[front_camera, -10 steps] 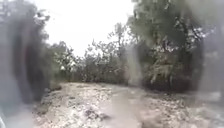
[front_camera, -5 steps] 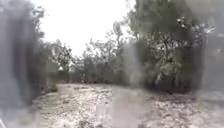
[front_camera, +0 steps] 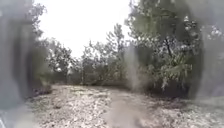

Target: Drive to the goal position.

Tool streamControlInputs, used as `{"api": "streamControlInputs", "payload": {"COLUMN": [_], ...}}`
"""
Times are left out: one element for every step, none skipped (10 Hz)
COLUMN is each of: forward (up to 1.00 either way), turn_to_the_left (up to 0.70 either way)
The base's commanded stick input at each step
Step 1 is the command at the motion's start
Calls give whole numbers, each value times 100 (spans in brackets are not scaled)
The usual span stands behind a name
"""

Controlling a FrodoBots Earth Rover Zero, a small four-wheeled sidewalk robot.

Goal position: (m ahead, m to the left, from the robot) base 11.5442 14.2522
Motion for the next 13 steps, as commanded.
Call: {"api": "streamControlInputs", "payload": {"forward": [59,59,59,59,59,59,59,59,59,59,59,59,59], "turn_to_the_left": [15,15,15,15,15,15,15,15,15,6,1,1,1]}}
